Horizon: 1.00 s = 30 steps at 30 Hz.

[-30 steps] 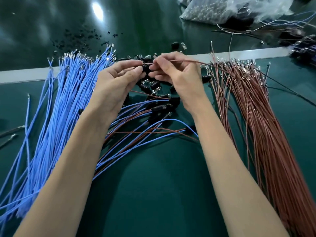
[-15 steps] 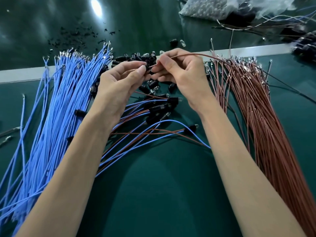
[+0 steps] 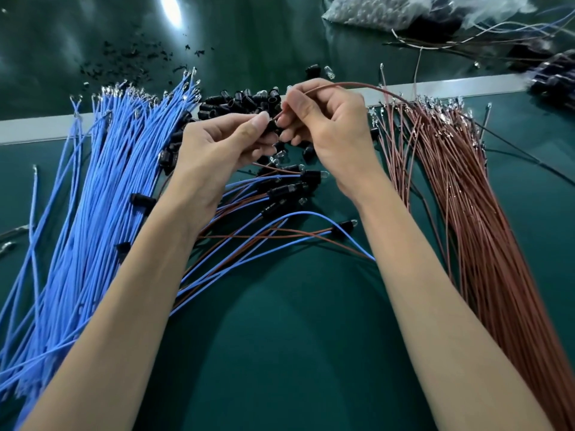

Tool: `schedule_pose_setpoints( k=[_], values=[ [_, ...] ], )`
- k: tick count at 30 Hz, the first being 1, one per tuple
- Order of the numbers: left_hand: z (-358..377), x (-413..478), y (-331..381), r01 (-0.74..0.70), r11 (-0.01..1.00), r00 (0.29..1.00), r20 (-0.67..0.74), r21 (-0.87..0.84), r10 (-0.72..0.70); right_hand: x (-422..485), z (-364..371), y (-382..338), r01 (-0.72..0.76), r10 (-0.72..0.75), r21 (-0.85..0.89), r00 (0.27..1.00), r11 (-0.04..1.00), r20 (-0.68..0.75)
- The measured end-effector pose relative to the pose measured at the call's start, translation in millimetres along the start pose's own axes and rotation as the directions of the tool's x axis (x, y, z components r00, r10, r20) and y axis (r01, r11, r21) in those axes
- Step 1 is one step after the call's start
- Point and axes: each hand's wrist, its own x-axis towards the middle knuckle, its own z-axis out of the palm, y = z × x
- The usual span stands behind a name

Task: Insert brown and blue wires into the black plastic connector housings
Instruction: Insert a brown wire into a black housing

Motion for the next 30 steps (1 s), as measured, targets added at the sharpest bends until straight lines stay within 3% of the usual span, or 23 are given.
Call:
schedule_pose_setpoints(
  k=[8,22,30],
  values=[
    [0.0,1.0,-0.9,0.021,0.999,1.000,-0.006,-0.037,-0.021,1.1,-0.5,1.1,-0.003,0.004,-0.022,0.999,1.000,0.035],
    [1.2,0.4,3.1,0.053,0.996,0.999,0.007,-0.065,-0.053,0.4,5.4,7.2,-0.001,0.005,0.053,0.997,0.999,-0.075],
    [-0.6,0.4,1.8,0.052,0.993,0.999,0.014,-0.105,-0.051,-1.4,6.5,5.8,0.043,-0.047,-0.048,0.995,0.998,-0.087]
  ],
)
